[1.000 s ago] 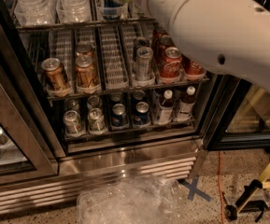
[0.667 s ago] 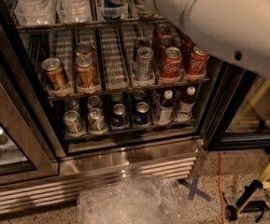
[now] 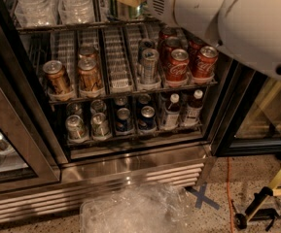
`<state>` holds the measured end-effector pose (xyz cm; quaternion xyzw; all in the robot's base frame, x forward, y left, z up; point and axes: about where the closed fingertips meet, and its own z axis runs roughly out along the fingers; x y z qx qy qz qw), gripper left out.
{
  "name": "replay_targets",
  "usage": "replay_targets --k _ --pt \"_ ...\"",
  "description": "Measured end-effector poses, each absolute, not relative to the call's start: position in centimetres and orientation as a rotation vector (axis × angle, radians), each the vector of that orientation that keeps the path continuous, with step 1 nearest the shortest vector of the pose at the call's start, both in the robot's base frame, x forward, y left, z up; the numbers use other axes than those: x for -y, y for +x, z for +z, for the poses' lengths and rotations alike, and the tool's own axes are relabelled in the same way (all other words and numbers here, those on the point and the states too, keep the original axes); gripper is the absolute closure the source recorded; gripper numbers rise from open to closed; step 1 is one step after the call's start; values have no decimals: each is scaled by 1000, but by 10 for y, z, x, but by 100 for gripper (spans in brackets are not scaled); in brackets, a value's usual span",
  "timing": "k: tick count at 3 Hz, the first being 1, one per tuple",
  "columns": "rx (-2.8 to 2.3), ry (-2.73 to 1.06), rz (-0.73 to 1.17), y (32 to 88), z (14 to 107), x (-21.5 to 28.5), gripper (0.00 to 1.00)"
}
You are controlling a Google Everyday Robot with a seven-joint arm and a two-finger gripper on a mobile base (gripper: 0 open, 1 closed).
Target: Pick 7up can from top shelf of fridge
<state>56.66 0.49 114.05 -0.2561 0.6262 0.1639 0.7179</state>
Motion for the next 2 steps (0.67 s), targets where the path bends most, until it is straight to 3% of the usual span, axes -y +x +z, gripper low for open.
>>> replay_targets --k 2 --pt "-1433 -622 403 554 1122 -16 100"
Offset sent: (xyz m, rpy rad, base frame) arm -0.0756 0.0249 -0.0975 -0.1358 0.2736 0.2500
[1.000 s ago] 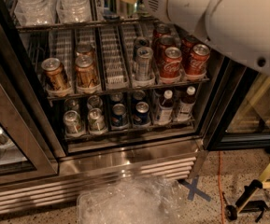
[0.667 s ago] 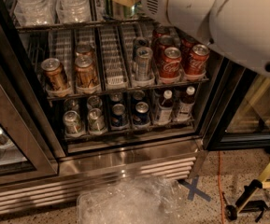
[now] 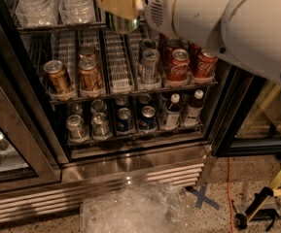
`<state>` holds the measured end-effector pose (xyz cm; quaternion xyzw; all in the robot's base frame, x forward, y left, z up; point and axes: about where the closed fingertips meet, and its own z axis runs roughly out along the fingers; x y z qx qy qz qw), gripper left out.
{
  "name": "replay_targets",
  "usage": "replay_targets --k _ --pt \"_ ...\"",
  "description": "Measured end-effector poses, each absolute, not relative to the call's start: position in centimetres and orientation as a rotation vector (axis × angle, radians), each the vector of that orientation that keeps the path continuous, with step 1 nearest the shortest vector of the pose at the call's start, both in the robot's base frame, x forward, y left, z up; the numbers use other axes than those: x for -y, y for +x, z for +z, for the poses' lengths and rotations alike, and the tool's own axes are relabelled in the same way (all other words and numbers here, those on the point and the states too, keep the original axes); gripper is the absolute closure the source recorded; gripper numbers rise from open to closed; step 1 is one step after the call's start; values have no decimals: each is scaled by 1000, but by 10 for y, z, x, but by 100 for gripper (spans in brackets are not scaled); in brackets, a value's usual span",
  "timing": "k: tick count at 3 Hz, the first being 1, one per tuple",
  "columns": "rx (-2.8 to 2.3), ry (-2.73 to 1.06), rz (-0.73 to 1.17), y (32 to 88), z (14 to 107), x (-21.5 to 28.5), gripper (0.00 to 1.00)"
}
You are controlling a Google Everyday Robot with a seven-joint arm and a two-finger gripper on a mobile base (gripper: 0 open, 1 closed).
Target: Pick 7up can from top shelf of fridge
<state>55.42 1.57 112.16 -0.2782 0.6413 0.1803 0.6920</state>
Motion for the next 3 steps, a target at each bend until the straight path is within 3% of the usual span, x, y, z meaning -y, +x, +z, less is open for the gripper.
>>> replay_targets --k 3 --pt "-1633 -798 649 441 1045 -59 100"
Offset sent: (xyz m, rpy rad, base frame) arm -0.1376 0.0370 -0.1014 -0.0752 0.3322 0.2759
